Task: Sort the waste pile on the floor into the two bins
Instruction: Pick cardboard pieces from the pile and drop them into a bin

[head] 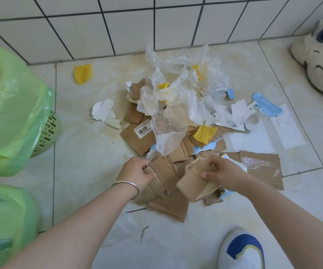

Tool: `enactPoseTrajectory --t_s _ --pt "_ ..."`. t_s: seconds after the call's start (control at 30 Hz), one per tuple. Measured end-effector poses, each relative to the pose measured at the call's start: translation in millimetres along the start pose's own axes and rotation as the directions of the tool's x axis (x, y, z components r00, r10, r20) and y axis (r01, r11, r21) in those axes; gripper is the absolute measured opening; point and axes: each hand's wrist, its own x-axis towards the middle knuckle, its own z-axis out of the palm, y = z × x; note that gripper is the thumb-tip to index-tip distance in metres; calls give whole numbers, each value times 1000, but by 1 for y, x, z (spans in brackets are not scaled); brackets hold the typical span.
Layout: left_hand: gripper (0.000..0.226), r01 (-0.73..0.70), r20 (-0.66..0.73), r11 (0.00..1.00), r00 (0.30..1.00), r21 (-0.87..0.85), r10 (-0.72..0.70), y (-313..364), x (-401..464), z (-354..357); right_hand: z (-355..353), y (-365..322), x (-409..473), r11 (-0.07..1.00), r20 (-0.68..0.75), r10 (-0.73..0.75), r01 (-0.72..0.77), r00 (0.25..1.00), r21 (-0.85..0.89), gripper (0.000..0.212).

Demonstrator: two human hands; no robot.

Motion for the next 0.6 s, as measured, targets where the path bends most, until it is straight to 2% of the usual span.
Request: enactPoseTrajectory --t_s 0.07,0.13,0.2,0.33,0.47,0.6 --pt "24 15 19 999 1000 -29 -14 1 -3 0 1 -3 0 969 13 15 -18 1000 248 21" --pt "27 29 51 996 998 -79 -25 0 -5 -1 4 -6 0 907 32 21 -33 999 419 34" --pt "28 13 88 989 996 -145 0 -3 -8 -4 7 -9 0 870 63 33 -60 997 490 39" --pt "23 -21 146 971 988 -238 58 -13 -14 -21 4 -9 -3 746 224 45 -182 974 641 22" --pt "39 -28 73 978 996 -206 44 -22 -25 -38 -2 2 -8 682 291 52 -247 955 689 17" --pt "43 33 -11 995 999 -93 -34 -25 -37 -60 -2 4 -14 721 347 51 -275 936 636 27"
